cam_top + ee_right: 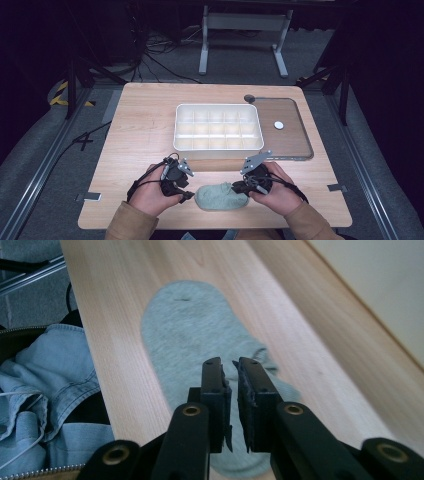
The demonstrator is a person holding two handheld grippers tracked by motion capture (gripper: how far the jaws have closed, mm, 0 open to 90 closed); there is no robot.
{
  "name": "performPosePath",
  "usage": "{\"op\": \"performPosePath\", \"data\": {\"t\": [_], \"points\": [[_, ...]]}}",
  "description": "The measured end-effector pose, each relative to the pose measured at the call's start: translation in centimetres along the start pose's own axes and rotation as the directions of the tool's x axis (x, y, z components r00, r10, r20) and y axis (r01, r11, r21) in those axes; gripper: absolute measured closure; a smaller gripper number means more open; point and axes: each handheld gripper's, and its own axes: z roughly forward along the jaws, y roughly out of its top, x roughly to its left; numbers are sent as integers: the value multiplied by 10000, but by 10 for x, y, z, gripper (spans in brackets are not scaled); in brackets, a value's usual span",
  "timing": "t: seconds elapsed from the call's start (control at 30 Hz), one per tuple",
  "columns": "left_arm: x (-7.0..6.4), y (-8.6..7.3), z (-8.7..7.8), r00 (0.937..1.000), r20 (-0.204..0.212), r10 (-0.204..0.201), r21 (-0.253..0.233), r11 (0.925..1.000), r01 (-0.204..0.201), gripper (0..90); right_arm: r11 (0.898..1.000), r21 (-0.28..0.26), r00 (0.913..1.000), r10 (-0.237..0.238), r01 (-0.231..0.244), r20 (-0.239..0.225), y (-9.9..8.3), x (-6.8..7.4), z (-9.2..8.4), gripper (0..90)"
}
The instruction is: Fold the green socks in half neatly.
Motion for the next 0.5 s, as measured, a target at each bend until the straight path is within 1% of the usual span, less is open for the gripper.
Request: {"op": "performPosePath", "data": {"t": [0.1,0.13,0.2,0.27,0.33,0.37,0.4,0.43,0.5], "points": [[-2,1,6,9999,115,-20,181,9998,17,574,9998,164,9999,-125,125,-16,0,5,12,841],[-2,2,8,9999,147,41,155,9999,-44,573,9997,178,9998,-189,190,-54,0,6,16,847],[-3,2,10,9998,183,80,288,9995,-85,573,9994,219,9997,-252,253,-66,0,9,22,856],[-4,2,12,9998,221,15,347,9994,-23,575,9991,217,9993,-359,360,-45,0,13,31,873],[-4,2,13,9996,274,34,345,9994,-43,589,9990,168,9991,-425,423,94,0,15,37,882],[-3,2,15,9994,335,62,425,9991,-76,589,9990,168,9991,-425,423,94,0,15,37,882],[-3,2,17,9994,359,20,448,9990,-36,602,9986,229,9984,-483,476,308,-1,15,43,890],[-2,2,18,9993,382,44,542,9985,-65,602,9986,229,9984,-483,476,308,-1,15,43,890],[0,1,21,9989,474,20,608,9981,-49,620,9976,578,9988,-387,369,307,-3,13,49,897]]}}
